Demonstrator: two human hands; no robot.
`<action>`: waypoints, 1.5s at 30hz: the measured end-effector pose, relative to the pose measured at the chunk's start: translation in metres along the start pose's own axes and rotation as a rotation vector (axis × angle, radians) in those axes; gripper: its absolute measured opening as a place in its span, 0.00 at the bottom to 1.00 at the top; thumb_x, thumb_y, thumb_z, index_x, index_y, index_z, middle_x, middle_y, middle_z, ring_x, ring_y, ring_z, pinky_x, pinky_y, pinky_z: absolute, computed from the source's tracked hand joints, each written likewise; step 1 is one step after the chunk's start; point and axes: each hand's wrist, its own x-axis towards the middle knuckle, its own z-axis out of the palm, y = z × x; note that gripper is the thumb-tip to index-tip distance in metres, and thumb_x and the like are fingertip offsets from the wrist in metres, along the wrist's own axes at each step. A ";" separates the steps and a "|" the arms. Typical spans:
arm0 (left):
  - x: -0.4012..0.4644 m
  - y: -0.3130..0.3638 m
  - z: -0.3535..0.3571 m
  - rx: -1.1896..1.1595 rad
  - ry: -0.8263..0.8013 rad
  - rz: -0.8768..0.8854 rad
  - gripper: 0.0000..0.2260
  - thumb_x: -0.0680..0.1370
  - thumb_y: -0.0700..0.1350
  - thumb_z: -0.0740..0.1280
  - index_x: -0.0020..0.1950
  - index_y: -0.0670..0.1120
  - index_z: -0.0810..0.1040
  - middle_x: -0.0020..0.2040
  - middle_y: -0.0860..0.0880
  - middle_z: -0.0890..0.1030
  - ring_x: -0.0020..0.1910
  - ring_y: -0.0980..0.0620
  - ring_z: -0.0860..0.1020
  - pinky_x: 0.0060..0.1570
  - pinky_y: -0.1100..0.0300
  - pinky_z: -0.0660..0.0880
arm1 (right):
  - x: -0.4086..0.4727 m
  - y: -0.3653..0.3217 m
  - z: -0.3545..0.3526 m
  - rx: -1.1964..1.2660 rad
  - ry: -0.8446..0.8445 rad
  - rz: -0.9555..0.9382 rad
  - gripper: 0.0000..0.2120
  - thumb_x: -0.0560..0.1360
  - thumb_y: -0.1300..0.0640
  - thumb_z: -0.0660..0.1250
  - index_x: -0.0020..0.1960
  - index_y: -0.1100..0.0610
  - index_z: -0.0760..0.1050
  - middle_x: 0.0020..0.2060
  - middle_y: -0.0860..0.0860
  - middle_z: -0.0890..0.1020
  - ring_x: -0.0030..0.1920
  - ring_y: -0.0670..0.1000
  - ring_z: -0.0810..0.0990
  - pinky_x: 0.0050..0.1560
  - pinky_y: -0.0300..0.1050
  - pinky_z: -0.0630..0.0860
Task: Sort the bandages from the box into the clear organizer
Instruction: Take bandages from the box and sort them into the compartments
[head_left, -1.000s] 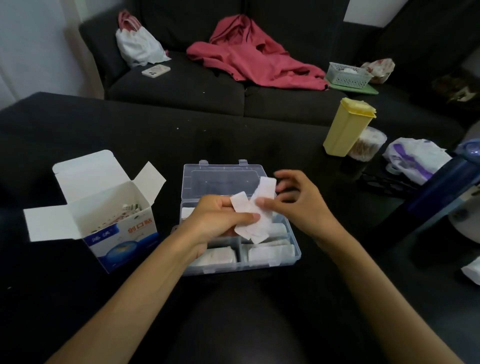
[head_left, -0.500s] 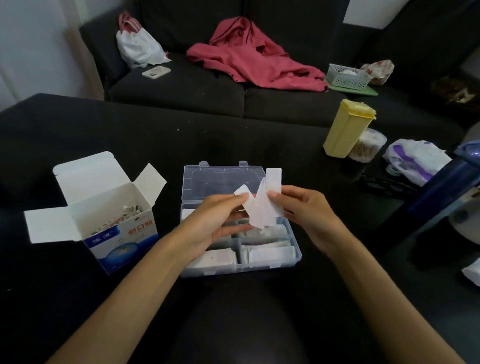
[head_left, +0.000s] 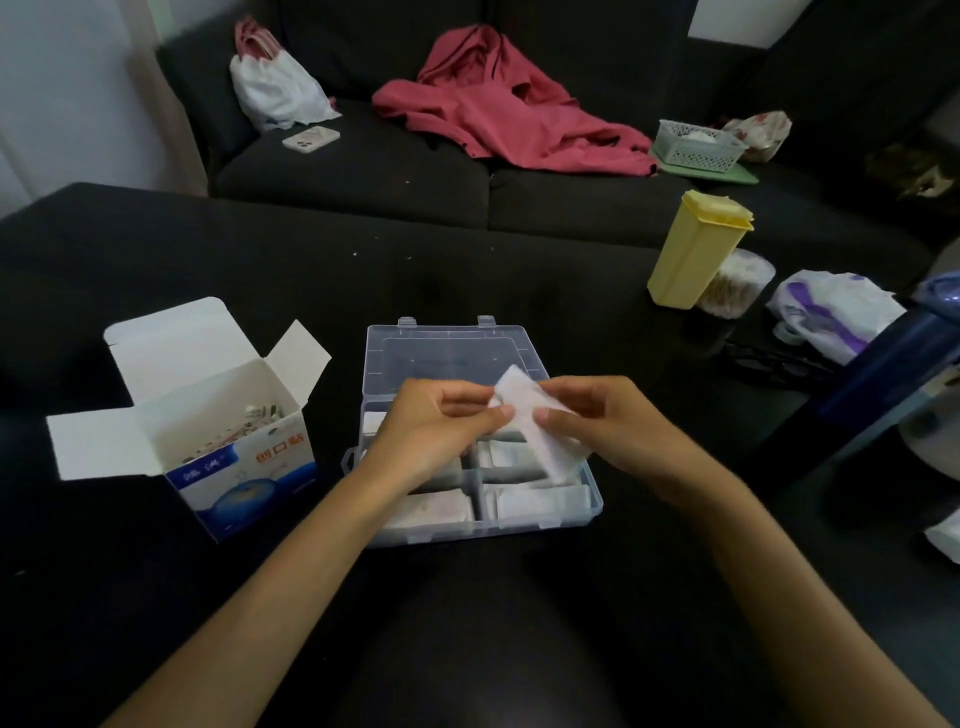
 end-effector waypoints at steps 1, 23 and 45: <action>0.000 0.001 -0.003 0.050 -0.042 0.014 0.09 0.72 0.48 0.72 0.51 0.54 0.80 0.41 0.61 0.81 0.37 0.69 0.79 0.33 0.74 0.73 | -0.003 0.003 -0.007 -0.088 -0.045 -0.041 0.15 0.77 0.59 0.64 0.62 0.51 0.74 0.51 0.45 0.79 0.49 0.42 0.78 0.44 0.37 0.76; -0.013 -0.015 0.009 0.891 -0.127 0.323 0.07 0.73 0.54 0.71 0.50 0.59 0.83 0.46 0.59 0.82 0.46 0.59 0.77 0.47 0.63 0.75 | -0.013 0.020 -0.013 -0.600 -0.166 -0.105 0.06 0.72 0.52 0.70 0.49 0.48 0.82 0.44 0.41 0.75 0.45 0.43 0.74 0.45 0.35 0.71; -0.019 -0.012 0.008 1.158 -0.117 0.369 0.14 0.77 0.57 0.63 0.60 0.57 0.79 0.46 0.54 0.79 0.46 0.53 0.76 0.45 0.57 0.74 | -0.011 0.019 -0.008 -0.878 -0.223 -0.020 0.12 0.76 0.47 0.63 0.59 0.44 0.78 0.46 0.44 0.74 0.44 0.42 0.71 0.48 0.38 0.66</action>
